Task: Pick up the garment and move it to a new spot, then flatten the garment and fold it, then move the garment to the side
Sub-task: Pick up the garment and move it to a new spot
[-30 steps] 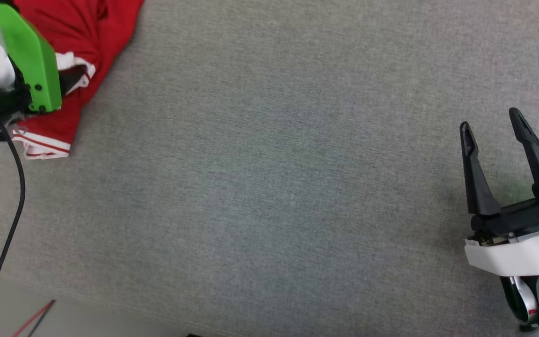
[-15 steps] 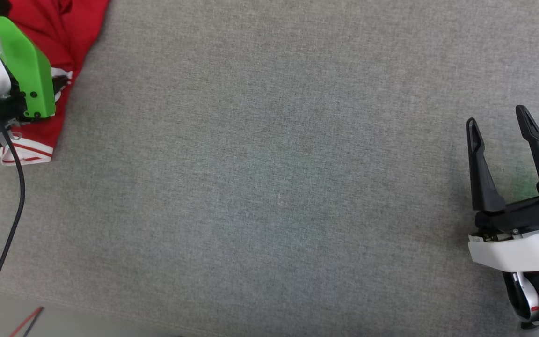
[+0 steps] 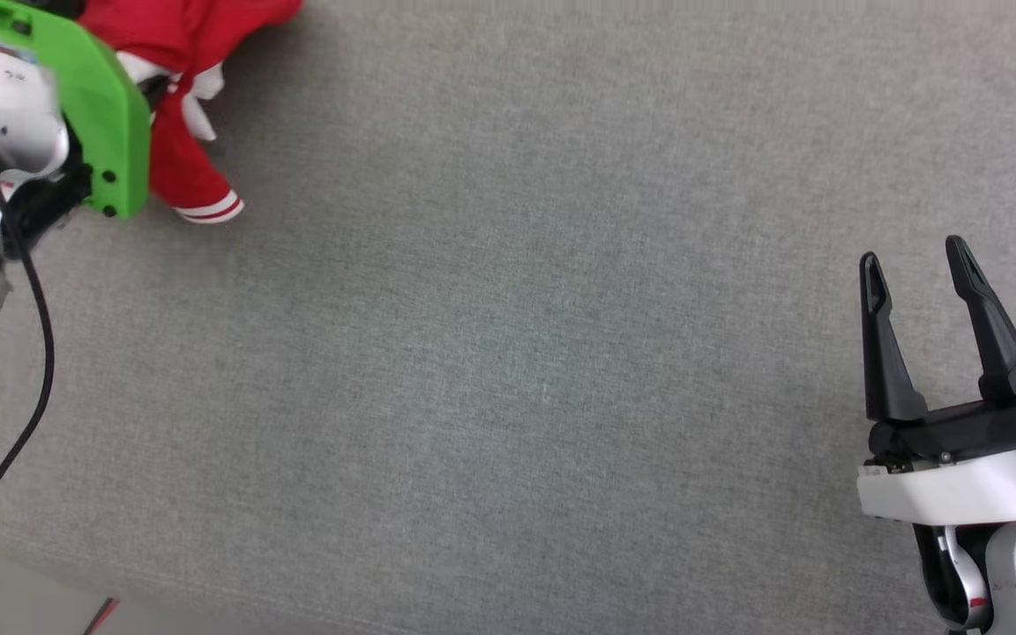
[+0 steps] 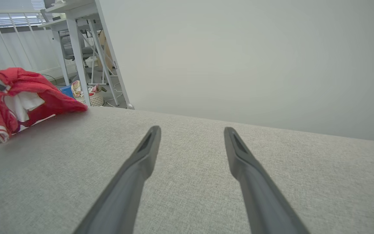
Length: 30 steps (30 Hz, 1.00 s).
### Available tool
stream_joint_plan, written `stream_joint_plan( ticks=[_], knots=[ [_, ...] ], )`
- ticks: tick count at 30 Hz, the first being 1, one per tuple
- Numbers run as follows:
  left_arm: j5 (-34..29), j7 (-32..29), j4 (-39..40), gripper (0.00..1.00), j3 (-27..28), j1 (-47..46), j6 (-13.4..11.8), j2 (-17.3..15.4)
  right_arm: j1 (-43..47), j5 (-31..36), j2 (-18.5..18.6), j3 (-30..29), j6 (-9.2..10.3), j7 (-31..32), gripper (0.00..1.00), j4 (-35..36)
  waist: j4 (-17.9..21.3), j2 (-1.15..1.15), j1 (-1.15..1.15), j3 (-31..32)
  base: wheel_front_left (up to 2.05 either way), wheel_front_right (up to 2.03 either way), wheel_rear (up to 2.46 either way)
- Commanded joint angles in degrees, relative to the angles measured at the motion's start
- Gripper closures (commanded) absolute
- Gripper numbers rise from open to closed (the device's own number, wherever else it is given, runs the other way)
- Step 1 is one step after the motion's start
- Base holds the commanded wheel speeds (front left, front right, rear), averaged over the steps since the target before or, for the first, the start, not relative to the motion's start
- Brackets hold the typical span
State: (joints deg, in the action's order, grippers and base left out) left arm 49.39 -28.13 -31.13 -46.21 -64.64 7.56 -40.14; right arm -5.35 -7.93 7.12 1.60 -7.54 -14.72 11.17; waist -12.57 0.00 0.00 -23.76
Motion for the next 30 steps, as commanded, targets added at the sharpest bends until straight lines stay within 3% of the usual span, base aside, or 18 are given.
stream_joint_plan(
  ticks=[1,6,13,23,30],
  knots=[
    [0.03,0.77,2.57,1.00,-1.09,-2.07,-0.08,-0.23,0.61,-0.42,-0.47,-0.36,0.05,-0.28,0.00,-0.14,0.06,0.00,0.00,4.53,0.00,0.00,0.00],
    [-1.02,1.25,10.11,1.00,-5.79,-4.78,-0.08,0.80,0.88,-0.65,-1.75,-0.78,0.05,-0.28,0.00,-0.30,2.15,0.00,0.00,6.63,0.00,0.00,0.00],
    [-1.51,1.32,16.55,1.00,-12.02,-9.00,-0.08,6.16,0.58,-0.93,-3.12,-1.18,0.05,-0.28,0.00,-0.46,8.01,0.00,0.00,7.33,0.00,0.00,0.00],
    [0.22,5.05,18.58,1.00,-21.15,-14.34,-0.08,15.98,1.16,-1.33,-4.08,-3.66,0.05,-0.28,0.00,-0.39,15.43,0.00,0.00,6.45,0.00,0.00,0.00],
    [2.01,5.61,17.19,1.00,-26.49,-9.79,-0.08,18.89,1.54,-2.32,-4.22,-4.69,0.05,-0.28,0.00,-0.23,16.90,0.00,0.00,5.94,0.00,0.00,0.00]
  ],
)
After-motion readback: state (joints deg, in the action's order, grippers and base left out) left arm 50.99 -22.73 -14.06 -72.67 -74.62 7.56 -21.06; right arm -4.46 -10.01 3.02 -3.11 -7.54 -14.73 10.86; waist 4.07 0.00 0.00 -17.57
